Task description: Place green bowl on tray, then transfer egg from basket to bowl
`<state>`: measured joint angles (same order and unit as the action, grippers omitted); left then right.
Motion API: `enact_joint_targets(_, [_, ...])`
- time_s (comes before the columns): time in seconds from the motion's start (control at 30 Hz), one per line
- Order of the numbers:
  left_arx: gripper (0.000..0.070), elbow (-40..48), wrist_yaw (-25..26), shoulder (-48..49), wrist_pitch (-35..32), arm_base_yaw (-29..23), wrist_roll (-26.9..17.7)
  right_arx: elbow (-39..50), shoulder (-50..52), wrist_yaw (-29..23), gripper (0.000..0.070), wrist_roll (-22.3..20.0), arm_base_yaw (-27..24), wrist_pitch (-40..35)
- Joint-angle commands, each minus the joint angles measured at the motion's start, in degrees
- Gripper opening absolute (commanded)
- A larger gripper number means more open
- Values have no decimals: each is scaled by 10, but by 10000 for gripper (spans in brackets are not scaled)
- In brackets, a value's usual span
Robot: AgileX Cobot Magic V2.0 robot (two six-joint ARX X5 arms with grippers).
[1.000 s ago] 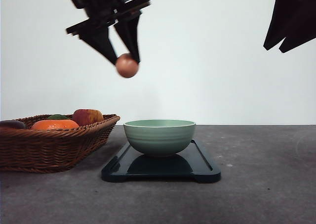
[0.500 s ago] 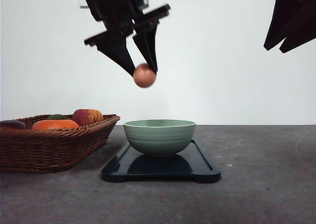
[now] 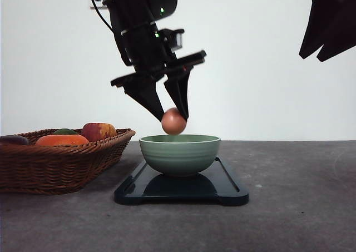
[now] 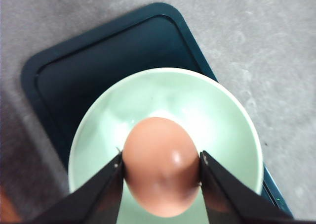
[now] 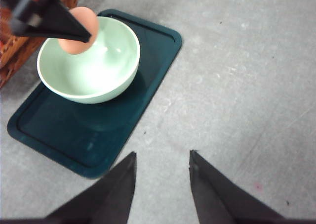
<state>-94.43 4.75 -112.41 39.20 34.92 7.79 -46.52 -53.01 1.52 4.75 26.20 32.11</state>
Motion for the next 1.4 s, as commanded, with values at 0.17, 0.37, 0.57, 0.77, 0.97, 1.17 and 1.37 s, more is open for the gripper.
enact_joint_targets(0.17, [188, -16, 2, -47, -15, 14, 4, -3, -5, -1, 210, 6, 2, 5])
enact_joint_targets(0.37, [188, -16, 2, -69, -16, 17, 5, -3, -5, -1, 210, 6, 2, 10])
enact_joint_targets(0.57, [188, -16, 0, -83, -18, 17, 4, -3, -5, -1, 210, 6, 2, 10])
enact_joint_targets(0.77, [306, -16, -1, -83, -31, 18, 7, -3, -5, -1, 210, 6, 2, 10])
enact_joint_targets(0.97, [432, -17, -1, -79, -14, 18, 9, -3, -5, -1, 210, 6, 2, 15])
enact_joint_targets(1.17, [432, -17, -1, -33, 2, 20, 9, -3, -5, -1, 210, 6, 2, 23])
enact_joint_targets(1.37, [430, -17, -1, 47, 15, 21, 39, -3, -5, -1, 210, 6, 2, 27])
